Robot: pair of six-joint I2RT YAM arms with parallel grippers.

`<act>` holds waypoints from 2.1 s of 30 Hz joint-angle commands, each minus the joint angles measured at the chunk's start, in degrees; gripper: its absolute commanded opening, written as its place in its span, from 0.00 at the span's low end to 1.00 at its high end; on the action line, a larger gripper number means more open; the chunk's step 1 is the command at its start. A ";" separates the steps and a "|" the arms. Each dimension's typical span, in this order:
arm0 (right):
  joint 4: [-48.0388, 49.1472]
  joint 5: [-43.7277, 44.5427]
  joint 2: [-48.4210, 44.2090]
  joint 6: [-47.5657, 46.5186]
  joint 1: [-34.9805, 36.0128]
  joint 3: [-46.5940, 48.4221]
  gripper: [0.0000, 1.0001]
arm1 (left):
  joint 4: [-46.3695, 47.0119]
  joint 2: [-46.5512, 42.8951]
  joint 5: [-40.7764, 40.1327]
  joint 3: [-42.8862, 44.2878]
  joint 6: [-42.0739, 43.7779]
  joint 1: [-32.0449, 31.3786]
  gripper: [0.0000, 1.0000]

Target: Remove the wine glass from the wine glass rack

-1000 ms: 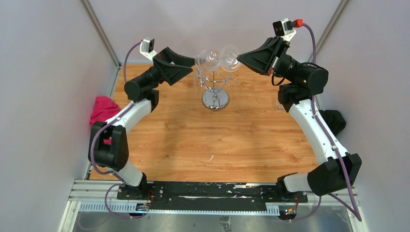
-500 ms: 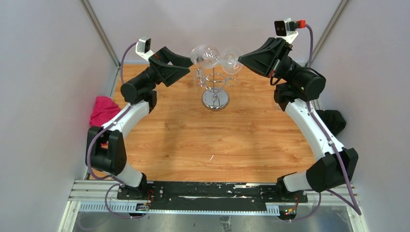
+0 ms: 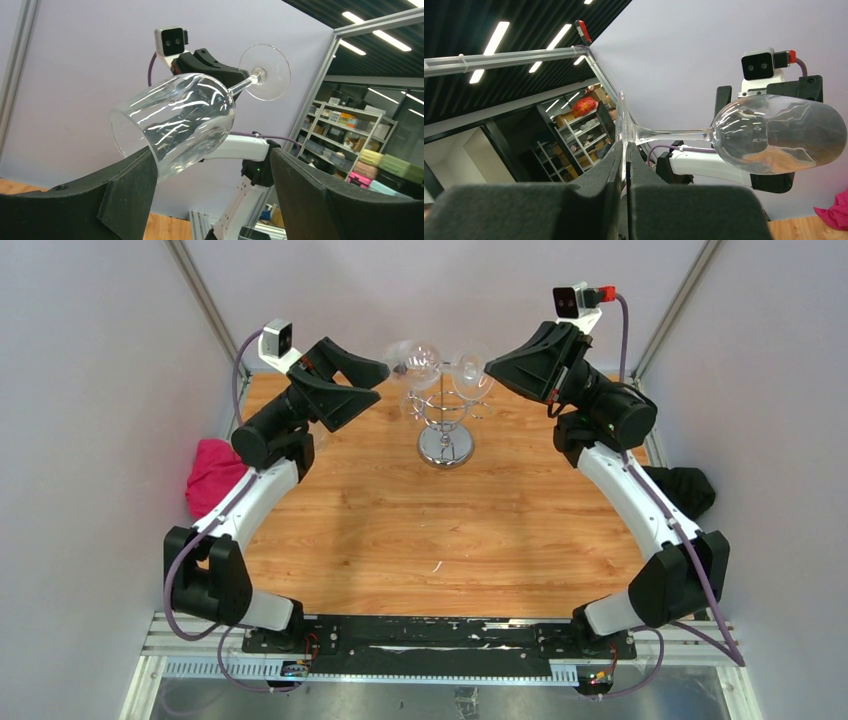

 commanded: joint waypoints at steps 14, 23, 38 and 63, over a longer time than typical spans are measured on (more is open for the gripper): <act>10.32 2.76 4.49 2.22 6.42 -4.75 0.00 | 3.81 -12.33 0.36 -3.04 -1.59 -0.13 0.71; 10.24 2.60 5.71 1.37 10.26 -4.37 0.00 | 3.81 -14.37 0.87 -4.91 -2.22 -0.13 0.36; 10.24 2.82 5.98 1.11 11.46 -5.22 0.00 | 3.75 -14.93 -0.87 -6.15 -2.05 -0.13 0.00; 10.20 5.39 4.68 0.99 10.77 -8.56 0.59 | -42.60 -33.13 -15.07 -6.69 29.28 -0.13 0.00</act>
